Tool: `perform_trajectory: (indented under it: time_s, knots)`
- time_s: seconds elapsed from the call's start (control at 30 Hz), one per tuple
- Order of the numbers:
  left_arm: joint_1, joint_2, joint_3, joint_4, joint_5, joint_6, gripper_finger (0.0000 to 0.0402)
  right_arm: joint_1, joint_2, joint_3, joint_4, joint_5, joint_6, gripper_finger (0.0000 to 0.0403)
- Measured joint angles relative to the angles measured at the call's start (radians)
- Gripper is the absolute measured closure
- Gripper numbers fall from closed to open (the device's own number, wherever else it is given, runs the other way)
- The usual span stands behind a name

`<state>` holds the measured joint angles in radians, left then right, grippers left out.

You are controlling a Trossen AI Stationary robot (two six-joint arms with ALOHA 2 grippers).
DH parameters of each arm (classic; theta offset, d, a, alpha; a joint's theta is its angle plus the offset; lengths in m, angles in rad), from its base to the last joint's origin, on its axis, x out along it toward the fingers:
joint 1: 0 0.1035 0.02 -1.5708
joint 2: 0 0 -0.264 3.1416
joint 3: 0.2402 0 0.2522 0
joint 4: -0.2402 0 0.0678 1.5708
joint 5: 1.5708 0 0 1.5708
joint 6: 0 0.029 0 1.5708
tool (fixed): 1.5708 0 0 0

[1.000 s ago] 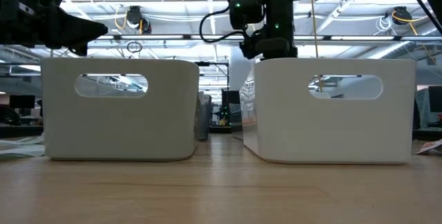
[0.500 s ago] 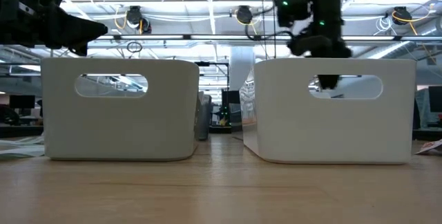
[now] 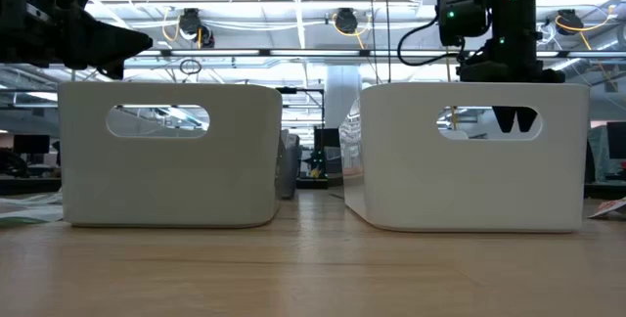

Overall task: Pick & Place First Aid Supplies
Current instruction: Put the blue pad into the right black bin

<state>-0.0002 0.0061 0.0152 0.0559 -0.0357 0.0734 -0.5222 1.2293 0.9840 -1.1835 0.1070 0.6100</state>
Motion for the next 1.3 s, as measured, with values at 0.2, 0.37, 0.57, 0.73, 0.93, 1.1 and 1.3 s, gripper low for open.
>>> perform_trajectory:
  time_s: [0.2, 0.37, 0.57, 0.73, 0.93, 1.1, 1.3]
  knots:
    - [0.000, 0.000, 0.000, 0.000, 0.000, 0.000, 0.0355, -0.002, 0.007, -0.082, 0.070, -0.004, 0.033, 0.0190]
    - [0.000, 0.000, 0.000, 0.000, 0.000, 0.000, 0.0355, -0.002, 0.015, -0.174, 0.152, 0.000, 0.067, 0.0190]
    - [0.000, 0.000, 0.000, 0.000, 0.000, 0.000, 0.0355, -0.003, 0.059, -0.252, 0.258, 0.034, 0.086, 0.0190]
    - [0.000, 0.000, 0.000, 0.000, 0.000, 0.000, 0.0355, -0.025, 0.089, -0.296, 0.350, 0.049, 0.086, 0.0190]
    - [0.000, 0.000, 0.000, 0.000, 0.000, 0.000, 0.0355, -0.046, 0.095, -0.319, 0.393, 0.039, 0.106, 0.0204]
    - [0.000, 0.000, 0.000, 0.000, 0.000, 0.000, 0.0355, -0.061, 0.095, -0.337, 0.410, -0.008, 0.112, 0.0248]
    - [0.000, 0.000, 0.000, 0.000, 0.000, 0.000, 0.0355, -0.061, 0.095, -0.338, 0.410, -0.030, 0.082, 0.0337]
